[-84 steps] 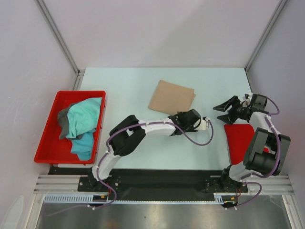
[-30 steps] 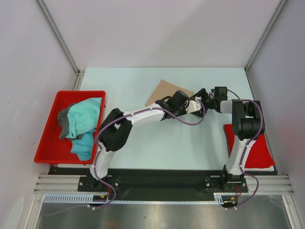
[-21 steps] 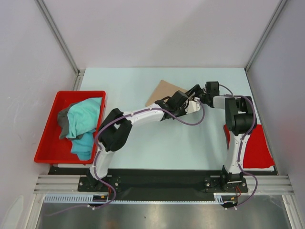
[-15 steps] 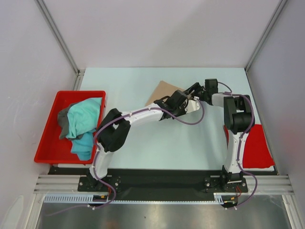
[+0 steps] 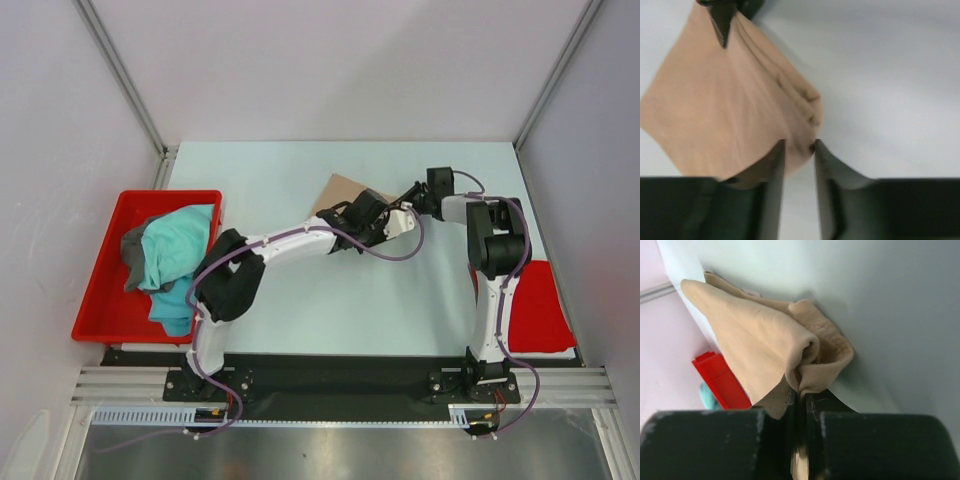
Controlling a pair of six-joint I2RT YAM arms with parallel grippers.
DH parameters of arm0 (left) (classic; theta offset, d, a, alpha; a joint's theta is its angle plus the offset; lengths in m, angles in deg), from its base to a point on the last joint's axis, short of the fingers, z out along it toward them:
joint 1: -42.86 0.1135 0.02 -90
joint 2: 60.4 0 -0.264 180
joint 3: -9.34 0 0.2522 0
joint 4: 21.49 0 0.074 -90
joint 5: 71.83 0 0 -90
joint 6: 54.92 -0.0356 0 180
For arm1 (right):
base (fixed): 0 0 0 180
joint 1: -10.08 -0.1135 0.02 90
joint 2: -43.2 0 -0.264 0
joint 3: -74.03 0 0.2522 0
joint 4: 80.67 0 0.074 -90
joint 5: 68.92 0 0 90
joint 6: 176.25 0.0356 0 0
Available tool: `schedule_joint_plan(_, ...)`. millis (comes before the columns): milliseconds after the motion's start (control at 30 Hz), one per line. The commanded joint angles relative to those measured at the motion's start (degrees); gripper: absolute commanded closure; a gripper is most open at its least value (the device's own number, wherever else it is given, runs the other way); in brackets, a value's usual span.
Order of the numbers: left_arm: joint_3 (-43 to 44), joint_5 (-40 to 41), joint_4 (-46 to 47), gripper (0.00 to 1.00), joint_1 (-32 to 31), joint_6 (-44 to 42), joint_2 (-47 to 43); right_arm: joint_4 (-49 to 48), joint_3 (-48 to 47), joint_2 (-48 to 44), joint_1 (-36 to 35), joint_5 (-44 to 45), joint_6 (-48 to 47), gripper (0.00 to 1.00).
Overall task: Fold and stack the t-shirts
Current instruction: Neatly place the folded tshirt to the corner
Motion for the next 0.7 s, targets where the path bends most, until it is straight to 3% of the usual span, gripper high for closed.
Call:
schedule_joint_plan(0, -1.4, -7.1, -4.7, 0.6, 0.9, 7.5, -8.4, 5.0, -0.5, -4.2, 0.1, 6.3, -7.1, 1.0)
schedule_joint_plan(67, -3.8, -9.0, -3.5, 0.5, 1.8, 11.2, -12.6, 9.0, -0.5, -7.1, -0.2, 9.2, -10.5, 1.0)
schedule_joint_plan(233, -10.5, -11.5, -5.2, 0.42, 2.5, 28.2, -30.6, 16.2, 2.2, -16.7, -1.6, 16.6, -15.3, 1.0)
schedule_joint_plan(333, -14.9, -13.1, -6.1, 0.27, 2.3, 39.9, -41.3, 20.9, 5.4, -21.5, -2.0, 22.4, -15.8, 1.0)
schedule_joint_plan(467, -23.9, -15.2, -5.9, 0.27, 0.9, 50.6, -55.4, 28.4, 9.6, -31.6, -2.0, 34.0, -15.6, 1.0)
schedule_joint_plan(667, -35.5, -19.0, -7.6, 0.28, 0.8, 54.1, -70.0, 37.2, 12.7, -39.3, -2.1, 46.7, -14.7, 1.0)
